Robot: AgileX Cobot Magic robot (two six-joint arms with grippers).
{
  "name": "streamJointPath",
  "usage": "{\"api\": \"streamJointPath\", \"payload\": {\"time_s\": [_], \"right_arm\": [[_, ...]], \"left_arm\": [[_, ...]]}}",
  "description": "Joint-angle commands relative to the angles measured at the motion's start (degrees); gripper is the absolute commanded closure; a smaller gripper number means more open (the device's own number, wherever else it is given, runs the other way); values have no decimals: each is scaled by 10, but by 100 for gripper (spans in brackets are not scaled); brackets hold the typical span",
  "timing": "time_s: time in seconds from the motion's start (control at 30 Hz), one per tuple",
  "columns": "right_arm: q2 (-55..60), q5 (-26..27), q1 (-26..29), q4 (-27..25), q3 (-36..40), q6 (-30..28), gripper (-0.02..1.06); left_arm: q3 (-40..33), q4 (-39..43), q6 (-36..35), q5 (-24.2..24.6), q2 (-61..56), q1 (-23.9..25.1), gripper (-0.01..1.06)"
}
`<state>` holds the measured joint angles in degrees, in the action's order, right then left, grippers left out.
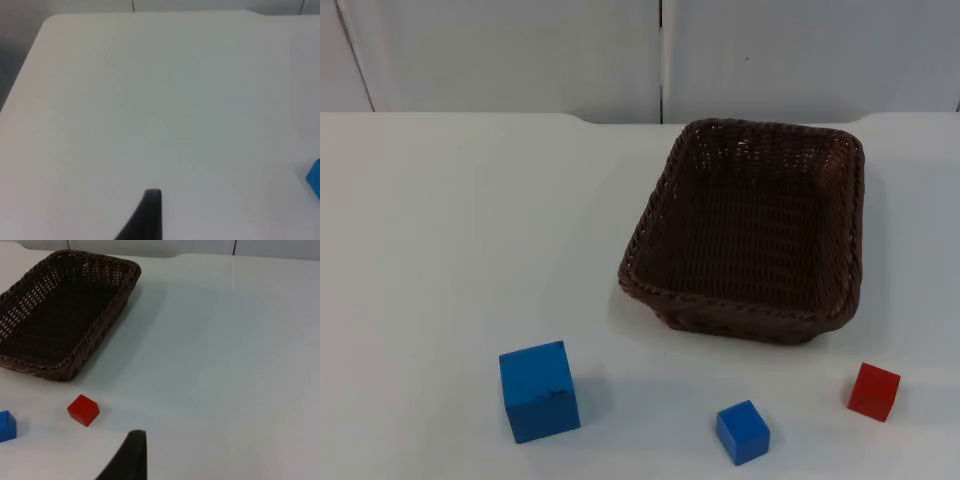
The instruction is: Pick up the basket with the left hand and place the largest block into the basket with the right hand.
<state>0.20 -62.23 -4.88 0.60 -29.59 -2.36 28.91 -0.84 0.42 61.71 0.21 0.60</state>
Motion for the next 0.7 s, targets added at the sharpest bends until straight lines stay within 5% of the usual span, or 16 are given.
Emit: {"api": "streamJointPath", "payload": {"time_s": [0.0, 0.67], "right_arm": [[-2, 5, 3, 1, 0, 2, 0], [-2, 5, 3, 3, 0, 3, 0]], "left_arm": [[11, -1, -4, -12, 6, 1, 13], [38, -76, 13, -50, 133, 1, 13]]}}
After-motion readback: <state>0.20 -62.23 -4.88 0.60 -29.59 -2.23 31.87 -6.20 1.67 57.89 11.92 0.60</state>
